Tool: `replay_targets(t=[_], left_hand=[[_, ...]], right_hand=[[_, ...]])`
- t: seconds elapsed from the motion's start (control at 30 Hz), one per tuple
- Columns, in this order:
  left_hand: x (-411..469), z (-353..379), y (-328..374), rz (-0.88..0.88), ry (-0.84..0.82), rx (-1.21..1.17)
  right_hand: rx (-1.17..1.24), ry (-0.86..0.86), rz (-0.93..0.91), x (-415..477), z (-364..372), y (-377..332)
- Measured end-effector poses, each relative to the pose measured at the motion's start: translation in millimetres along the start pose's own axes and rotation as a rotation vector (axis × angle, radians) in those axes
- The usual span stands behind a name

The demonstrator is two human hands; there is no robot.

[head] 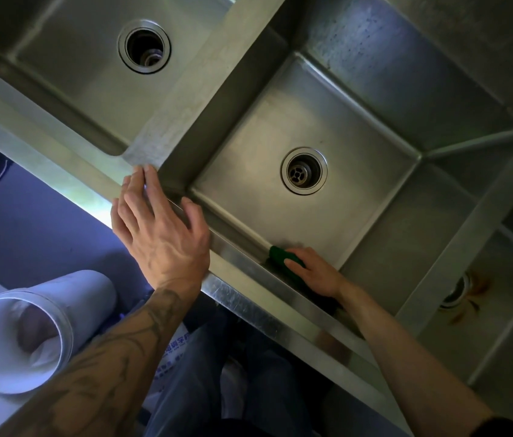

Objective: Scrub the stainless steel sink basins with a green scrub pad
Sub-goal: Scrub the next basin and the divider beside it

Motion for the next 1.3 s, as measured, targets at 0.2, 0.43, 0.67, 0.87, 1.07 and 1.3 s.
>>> replay_targets(t=[0.2, 0.43, 0.67, 0.87, 1.07, 1.3], left_hand=[[0, 0, 0, -0.003, 0.012, -0.002], [0, 1, -1, 0.000, 0.012, 0.000], [0, 1, -2, 0.000, 0.013, 0.000], [0, 1, -1, 0.001, 0.013, -0.006], [0, 0, -1, -0.005, 0.006, -0.005], [0, 2, -2, -0.007, 0.001, 0.002]], right_hand=[[0.146, 0.111, -0.121, -31, 1, -1], [0.035, 0.083, 0.030, -7, 2, 19], [0.091, 0.131, -0.037, -34, 3, 19], [-0.003, 0.060, 0.048, -15, 0, 9], [0.097, 0.127, -0.139, -57, 0, -21], [0.079, 0.091, -0.072, 0, -1, -42]])
Point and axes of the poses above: each hand's wrist, its own x-axis towards the middle knuckle, its own z-axis out of the palm, y = z × x, the point moved 9 cm from there along x, towards the middle knuckle, and after that the axes turned 10 degrees about -y, right-handed, at the moved point
